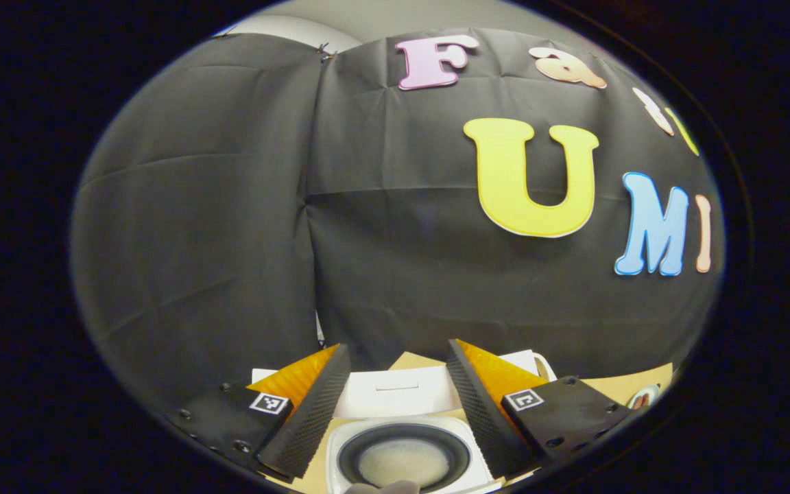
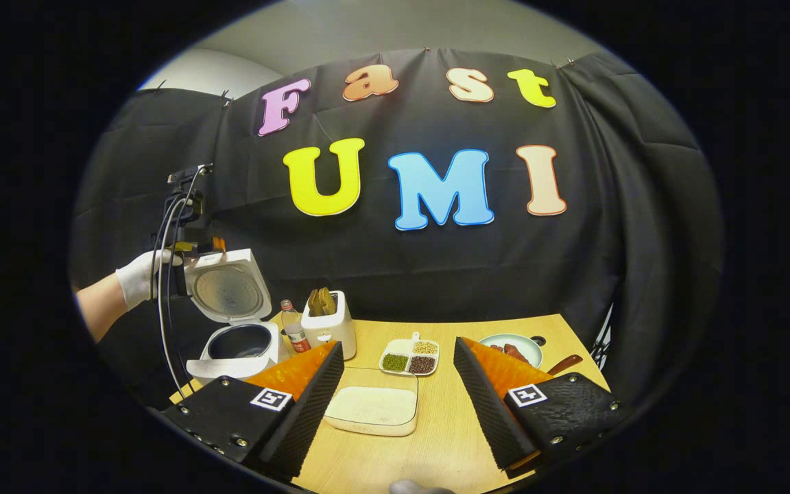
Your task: Close the left gripper, press the button to open the rice cooker; take a wooden spoon from the chopstick holder with the right hand, scoop a spoonful of rice and pour it into the rice cooker, then put the wooden spoon back into the chopstick holder.
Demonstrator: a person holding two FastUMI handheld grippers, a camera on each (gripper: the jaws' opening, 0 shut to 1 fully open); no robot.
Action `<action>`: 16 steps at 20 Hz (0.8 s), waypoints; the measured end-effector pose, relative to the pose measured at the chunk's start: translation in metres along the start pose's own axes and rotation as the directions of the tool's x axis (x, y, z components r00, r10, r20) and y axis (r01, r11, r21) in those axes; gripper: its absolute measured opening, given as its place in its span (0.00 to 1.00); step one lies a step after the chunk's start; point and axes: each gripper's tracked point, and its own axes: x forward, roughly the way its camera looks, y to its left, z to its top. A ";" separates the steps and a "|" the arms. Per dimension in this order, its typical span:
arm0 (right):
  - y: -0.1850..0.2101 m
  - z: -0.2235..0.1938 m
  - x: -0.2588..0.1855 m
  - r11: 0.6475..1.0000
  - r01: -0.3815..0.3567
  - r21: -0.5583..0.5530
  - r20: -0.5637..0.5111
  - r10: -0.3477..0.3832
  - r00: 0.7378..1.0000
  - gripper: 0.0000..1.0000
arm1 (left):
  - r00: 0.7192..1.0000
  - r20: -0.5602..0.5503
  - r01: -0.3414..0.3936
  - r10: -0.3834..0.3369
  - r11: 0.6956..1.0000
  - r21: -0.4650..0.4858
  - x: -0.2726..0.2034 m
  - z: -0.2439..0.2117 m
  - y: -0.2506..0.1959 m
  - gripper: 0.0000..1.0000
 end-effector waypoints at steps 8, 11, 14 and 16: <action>0.000 0.007 -0.016 0.999 -0.002 -0.036 0.043 0.003 0.999 0.99 | 0.994 -0.111 0.023 -0.022 1.000 0.006 -0.038 -0.040 -0.006 1.00; 0.004 0.006 -0.019 0.999 -0.015 -0.030 0.046 0.016 0.999 0.99 | 0.983 -0.176 0.046 -0.046 0.999 -0.003 -0.056 -0.061 -0.012 0.98; 0.006 0.007 -0.021 1.000 -0.020 -0.024 0.049 0.021 0.999 0.99 | 0.963 -0.259 0.069 -0.068 0.998 -0.005 -0.070 -0.091 -0.016 1.00; 0.006 0.010 -0.022 1.000 -0.017 -0.026 0.058 0.019 0.998 0.99 | 0.944 -0.319 0.079 -0.081 0.997 -0.017 -0.079 -0.108 -0.019 0.96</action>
